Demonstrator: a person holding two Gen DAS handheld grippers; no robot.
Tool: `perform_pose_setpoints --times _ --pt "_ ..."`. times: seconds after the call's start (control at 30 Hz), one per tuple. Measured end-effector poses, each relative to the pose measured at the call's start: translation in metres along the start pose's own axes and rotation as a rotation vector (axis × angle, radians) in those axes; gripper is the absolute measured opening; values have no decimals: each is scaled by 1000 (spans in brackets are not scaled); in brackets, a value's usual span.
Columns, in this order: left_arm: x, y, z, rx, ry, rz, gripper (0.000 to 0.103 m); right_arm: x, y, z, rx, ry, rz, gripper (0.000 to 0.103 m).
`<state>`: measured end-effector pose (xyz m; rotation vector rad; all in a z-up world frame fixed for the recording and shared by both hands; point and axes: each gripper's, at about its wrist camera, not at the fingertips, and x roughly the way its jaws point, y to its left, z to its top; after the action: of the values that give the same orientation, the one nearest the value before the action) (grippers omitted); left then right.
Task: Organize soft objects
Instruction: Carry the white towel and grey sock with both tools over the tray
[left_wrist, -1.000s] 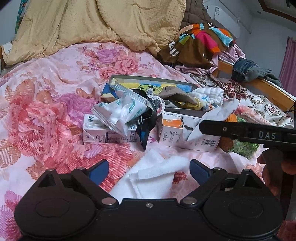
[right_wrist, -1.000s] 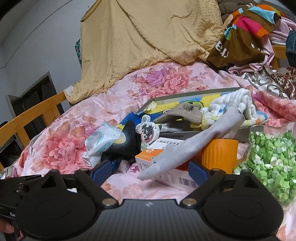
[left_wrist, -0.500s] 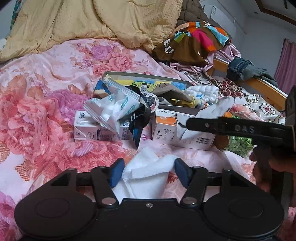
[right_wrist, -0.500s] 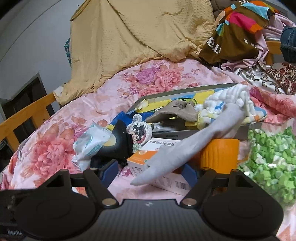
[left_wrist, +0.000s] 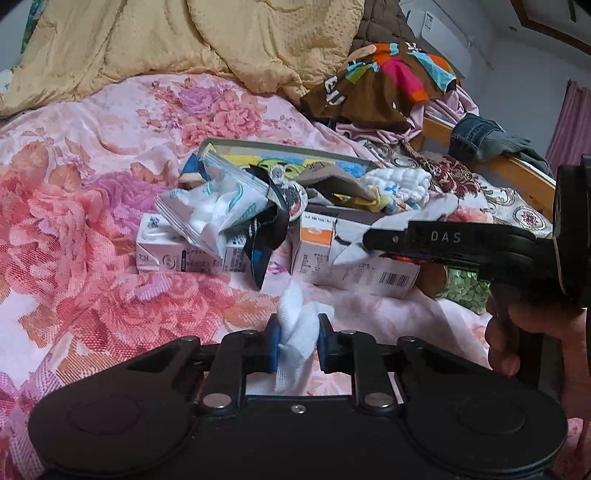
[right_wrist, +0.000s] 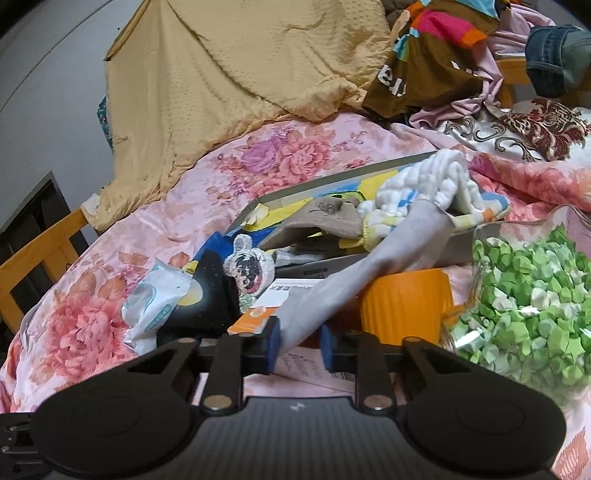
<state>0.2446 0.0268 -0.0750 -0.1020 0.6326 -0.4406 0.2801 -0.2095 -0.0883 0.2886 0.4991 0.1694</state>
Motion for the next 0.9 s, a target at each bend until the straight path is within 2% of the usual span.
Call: perform_pose_setpoints --times 0.13,0.53,0.9 --pt "-3 -3 4 -1 -27 -4 15 -1 5 -3 -44 0 -2 8" --pt "-8 -6 29 -73 -99 25 14 -25 31 -1 -213 -72 11 5" --pt "-9 -21 57 -80 -148 56 14 -45 43 25 -316 -119 85 5"
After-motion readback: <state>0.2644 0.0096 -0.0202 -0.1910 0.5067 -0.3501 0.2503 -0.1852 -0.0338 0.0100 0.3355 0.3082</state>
